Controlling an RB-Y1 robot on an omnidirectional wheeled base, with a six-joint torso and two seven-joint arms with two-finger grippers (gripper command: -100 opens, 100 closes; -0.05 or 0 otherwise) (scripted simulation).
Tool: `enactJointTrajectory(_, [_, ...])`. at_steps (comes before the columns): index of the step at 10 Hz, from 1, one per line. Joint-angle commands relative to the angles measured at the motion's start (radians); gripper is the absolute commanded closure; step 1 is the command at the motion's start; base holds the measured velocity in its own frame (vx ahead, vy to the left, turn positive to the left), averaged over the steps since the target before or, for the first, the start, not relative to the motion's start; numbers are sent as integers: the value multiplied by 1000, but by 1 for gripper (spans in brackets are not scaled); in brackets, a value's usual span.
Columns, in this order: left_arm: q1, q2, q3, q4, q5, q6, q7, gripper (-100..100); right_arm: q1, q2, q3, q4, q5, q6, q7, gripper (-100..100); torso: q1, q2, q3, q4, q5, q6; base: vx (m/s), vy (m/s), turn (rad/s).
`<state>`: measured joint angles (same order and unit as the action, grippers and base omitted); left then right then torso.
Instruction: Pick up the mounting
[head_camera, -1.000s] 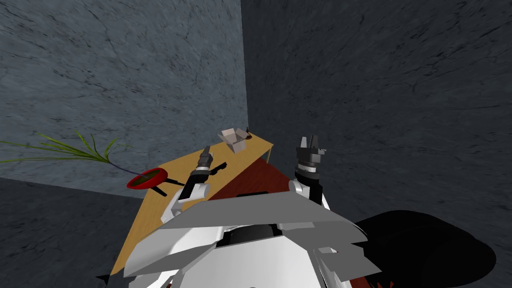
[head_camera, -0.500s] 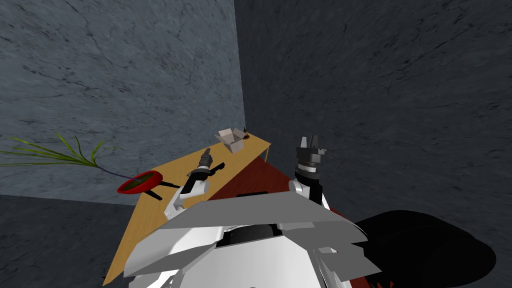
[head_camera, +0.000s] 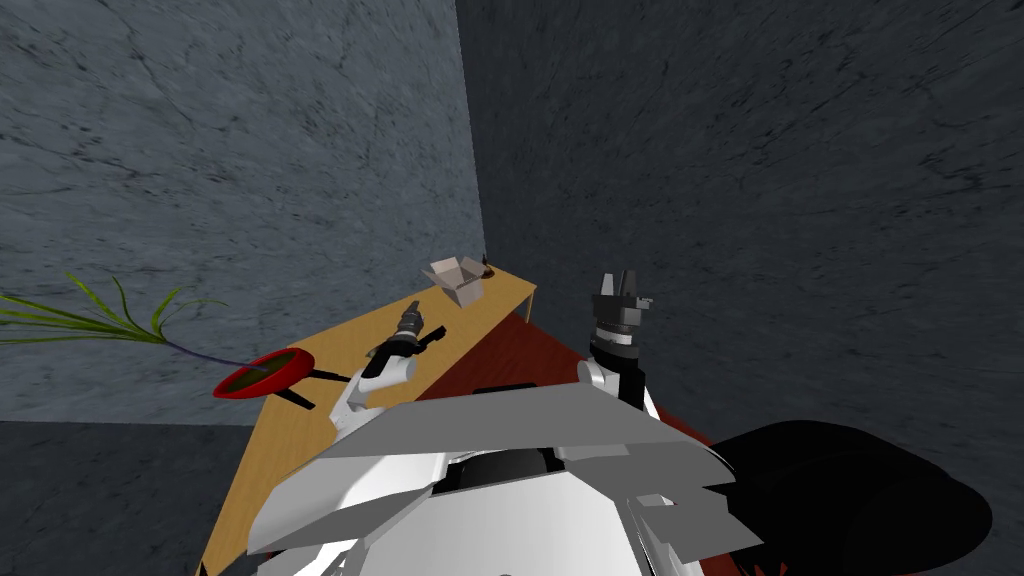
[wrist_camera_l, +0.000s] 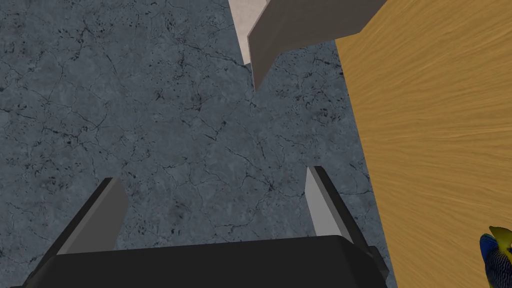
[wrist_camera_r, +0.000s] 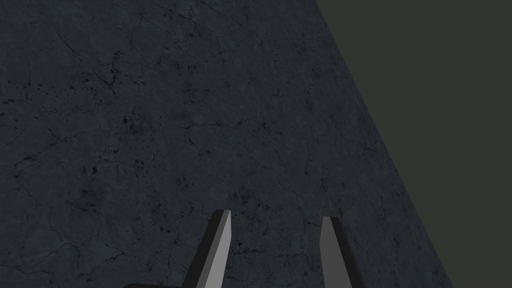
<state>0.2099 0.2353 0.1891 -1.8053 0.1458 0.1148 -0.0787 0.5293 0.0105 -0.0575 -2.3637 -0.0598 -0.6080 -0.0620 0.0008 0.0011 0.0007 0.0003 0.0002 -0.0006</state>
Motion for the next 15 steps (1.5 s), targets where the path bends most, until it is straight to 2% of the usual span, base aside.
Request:
enactJointTrajectory(1, [-19,6,23,50,18,50,6,-100,0,0,0,0,0,0,0,0,0,0,0,0,0,0,-24,-2,-87])
enactJointTrajectory(2, [-19,6,23,56,18,57,6,-100,0,0,0,0,0,0,0,0,0,0,0,0,0,0,-18,1,-76])
enactJointTrajectory(3, [-44,9,47,95,31,103,12,-100,0,0,0,0,0,0,0,0,0,0,0,0,0,0,-23,-1,-125])
enactJointTrajectory(4, [-44,9,47,103,31,111,12,-100,0,0,0,0,0,0,0,0,0,0,0,0,0,0,-20,2,-66])
enactJointTrajectory(5, [-68,13,72,144,42,149,18,-100,0,0,0,0,0,0,0,0,0,0,0,0,0,0,-18,0,-97])
enactJointTrajectory(6, [-68,13,72,150,42,164,18,-100,0,0,0,0,0,0,0,0,0,0,0,0,0,0,-13,-1,-66])
enactJointTrajectory(7, [-93,16,98,195,53,195,25,-100,0,0,0,0,0,0,0,0,0,-1,0,0,0,0,-12,-3,-124])
enactJointTrajectory(8, [-93,16,98,198,53,217,25,-100,0,0,0,0,0,0,0,0,0,-1,0,0,0,0,-11,2,-57])
enactJointTrajectory(9, [-117,20,125,237,62,250,32,-100,0,0,0,0,0,0,0,0,0,-1,0,0,0,0,-11,-1,-118])
enactJointTrajectory(10, [-117,20,125,247,62,268,32,-100,0,0,0,0,0,0,0,0,0,-1,0,0,0,0,-8,1,-49])
enactJointTrajectory(11, [-141,23,152,286,70,305,41,-100,0,0,0,0,0,0,0,0,0,-1,-1,0,0,0,-4,-3,-98])
enactJointTrajectory(12, [-141,23,152,295,70,319,41,-100,0,0,0,0,0,0,0,0,0,-1,-1,0,0,0,-2,0,-56])
enactJointTrajectory(13, [-164,27,181,342,77,343,50,-100,0,0,0,0,0,0,0,0,0,-1,-1,0,0,0,1,-2,-86])
enactJointTrajectory(14, [-164,27,181,342,77,368,50,-100,0,0,0,0,0,0,0,0,0,-2,-1,0,0,0,2,2,-52])
enactJointTrajectory(15, [-187,31,210,389,82,402,60,-100,0,0,0,0,0,0,0,0,0,-2,-1,0,0,0,5,1,-96])
